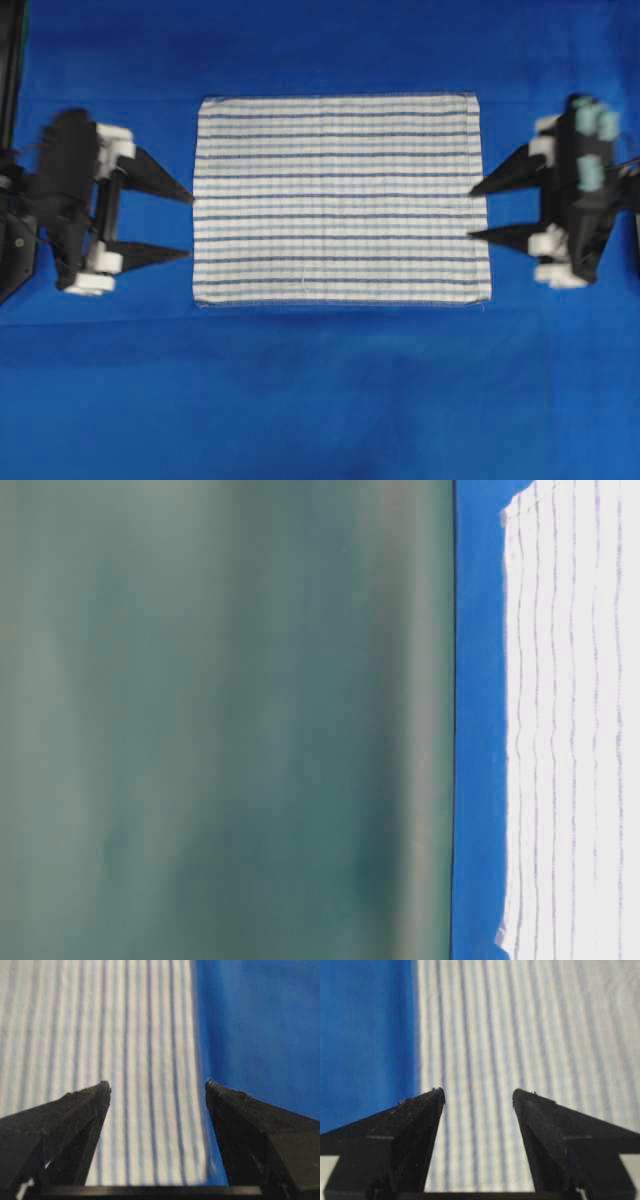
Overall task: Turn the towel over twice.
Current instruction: 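Open both grippers and release the towel edge, then move both grippers back to the towel's far corners and pinch them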
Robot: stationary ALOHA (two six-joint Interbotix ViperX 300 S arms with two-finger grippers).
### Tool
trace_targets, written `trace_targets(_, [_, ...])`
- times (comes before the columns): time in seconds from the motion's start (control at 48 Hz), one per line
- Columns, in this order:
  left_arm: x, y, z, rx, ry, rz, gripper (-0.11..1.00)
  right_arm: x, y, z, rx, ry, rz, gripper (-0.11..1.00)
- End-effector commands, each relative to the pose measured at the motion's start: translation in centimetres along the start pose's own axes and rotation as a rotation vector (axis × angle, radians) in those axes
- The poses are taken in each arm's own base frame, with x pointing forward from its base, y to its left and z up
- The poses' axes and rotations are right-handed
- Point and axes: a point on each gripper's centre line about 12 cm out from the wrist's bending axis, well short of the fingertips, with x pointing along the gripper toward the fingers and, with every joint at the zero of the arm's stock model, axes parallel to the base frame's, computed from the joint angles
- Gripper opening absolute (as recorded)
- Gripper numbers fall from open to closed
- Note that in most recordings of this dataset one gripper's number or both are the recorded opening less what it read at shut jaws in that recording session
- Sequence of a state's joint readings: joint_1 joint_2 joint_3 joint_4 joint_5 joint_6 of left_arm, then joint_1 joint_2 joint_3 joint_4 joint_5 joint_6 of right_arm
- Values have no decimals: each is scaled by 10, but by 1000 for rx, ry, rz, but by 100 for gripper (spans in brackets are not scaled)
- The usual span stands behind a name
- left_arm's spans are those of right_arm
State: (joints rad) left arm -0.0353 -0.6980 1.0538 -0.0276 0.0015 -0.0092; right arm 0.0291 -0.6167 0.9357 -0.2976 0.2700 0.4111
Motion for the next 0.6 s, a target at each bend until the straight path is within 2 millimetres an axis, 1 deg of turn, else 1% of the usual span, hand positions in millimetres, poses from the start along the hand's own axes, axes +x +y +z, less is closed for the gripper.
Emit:
trace_targets(0.0, [-14,4,16,9,-106,17,70,-16,-8,15,-18,-107,-16,62])
trace_targets(0.125, [-36,8,27,36,-201,37,70,-33,-16,25,-30,-203,-37,62])
trace_targets(0.271, [-49,13,29,44,-252,64,70,-45,-20,30,-40,-268,-48,62])
trace_targets(0.437, [-50,17,23,40,-258,83,70,-43,-26,27,-30,-272,-65,62])
trace_targets(0.583, [-43,29,17,31,-236,136,70,-33,-43,24,1,-235,-127,62])
